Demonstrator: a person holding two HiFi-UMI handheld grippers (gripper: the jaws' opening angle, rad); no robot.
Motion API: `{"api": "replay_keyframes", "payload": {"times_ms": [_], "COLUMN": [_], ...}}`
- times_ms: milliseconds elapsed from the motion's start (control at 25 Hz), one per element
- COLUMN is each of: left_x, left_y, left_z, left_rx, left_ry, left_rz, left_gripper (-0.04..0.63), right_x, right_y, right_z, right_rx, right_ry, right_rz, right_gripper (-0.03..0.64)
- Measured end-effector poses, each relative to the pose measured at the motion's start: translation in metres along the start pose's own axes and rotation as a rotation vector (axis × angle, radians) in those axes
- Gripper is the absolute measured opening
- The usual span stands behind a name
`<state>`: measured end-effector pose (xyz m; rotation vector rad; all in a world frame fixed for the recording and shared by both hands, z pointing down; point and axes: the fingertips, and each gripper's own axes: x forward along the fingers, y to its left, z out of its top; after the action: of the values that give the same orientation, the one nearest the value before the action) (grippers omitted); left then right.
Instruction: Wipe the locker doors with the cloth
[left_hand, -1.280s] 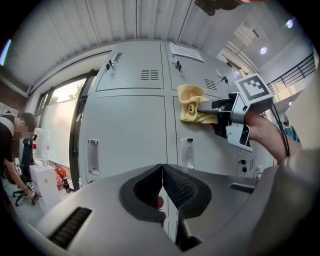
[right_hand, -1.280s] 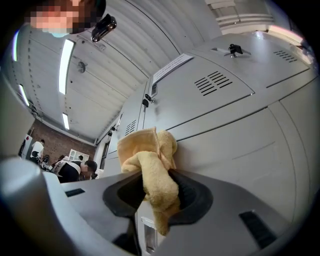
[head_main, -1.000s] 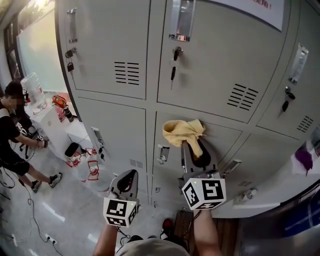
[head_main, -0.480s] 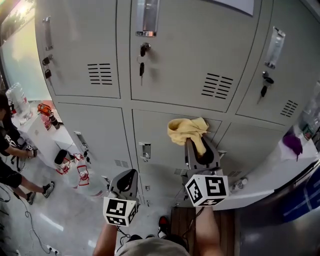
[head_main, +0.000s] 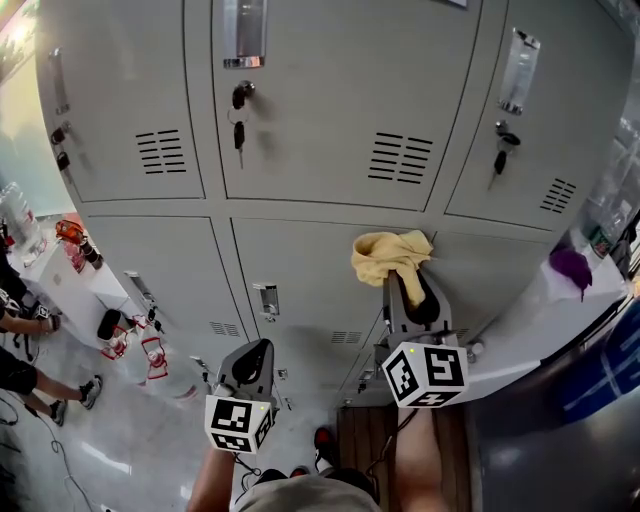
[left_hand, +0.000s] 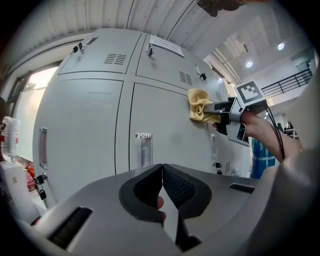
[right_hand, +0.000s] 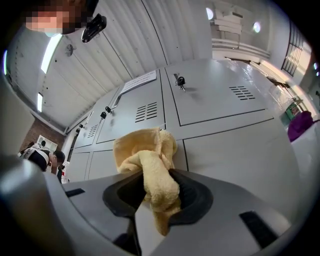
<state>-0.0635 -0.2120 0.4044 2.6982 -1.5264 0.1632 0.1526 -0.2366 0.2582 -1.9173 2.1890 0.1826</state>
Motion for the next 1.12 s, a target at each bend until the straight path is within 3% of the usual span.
{"api": "replay_keyframes", "payload": {"times_ms": [360, 640, 1120], "left_x": [0.003, -0.005, -0.022], "left_y": [0.005, 0.016, 0.037], "left_z": [0.001, 0.002, -0.005], "left_rx": [0.000, -0.003, -0.013], "left_ry": [-0.003, -0.002, 0.010], "left_rz": [0.000, 0.029, 0.105], "left_gripper": [0.023, 0.023, 0.023], "right_x": [-0.005, -0.025, -0.021], "right_y": [-0.003, 0.040, 0.106], "right_z": [0.002, 0.003, -0.051], "right_rx": [0.011, 0.024, 0.067], "right_ry": [-0.009, -0.036, 0.066], "right_rz": [-0.005, 0.102, 0.267], "right_gripper": [0.127, 0.127, 0.127]}}
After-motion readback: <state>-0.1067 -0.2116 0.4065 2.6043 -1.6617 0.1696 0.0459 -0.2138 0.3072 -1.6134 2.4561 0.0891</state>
